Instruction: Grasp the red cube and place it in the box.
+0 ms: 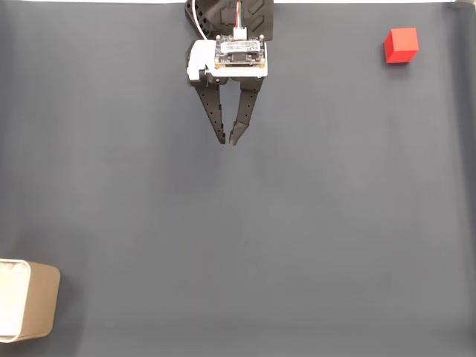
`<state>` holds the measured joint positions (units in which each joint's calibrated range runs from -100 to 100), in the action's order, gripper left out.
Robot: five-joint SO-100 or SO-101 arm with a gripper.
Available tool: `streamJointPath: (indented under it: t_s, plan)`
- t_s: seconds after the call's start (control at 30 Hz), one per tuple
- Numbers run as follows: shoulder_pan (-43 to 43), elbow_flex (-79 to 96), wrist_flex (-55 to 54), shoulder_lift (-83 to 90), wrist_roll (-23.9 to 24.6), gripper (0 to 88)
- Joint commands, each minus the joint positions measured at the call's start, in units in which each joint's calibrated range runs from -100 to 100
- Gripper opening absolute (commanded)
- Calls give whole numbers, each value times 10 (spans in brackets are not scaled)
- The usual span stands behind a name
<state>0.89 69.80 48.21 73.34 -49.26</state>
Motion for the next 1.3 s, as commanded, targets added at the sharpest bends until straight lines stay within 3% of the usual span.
streamJointPath:
  t_s: [0.0, 0.9, 1.27]
  plan:
    - [9, -58, 20, -23, -4, 0]
    - [30, -166, 114, -107, -26, 44]
    - [-42, -212, 110, -142, -10, 0]
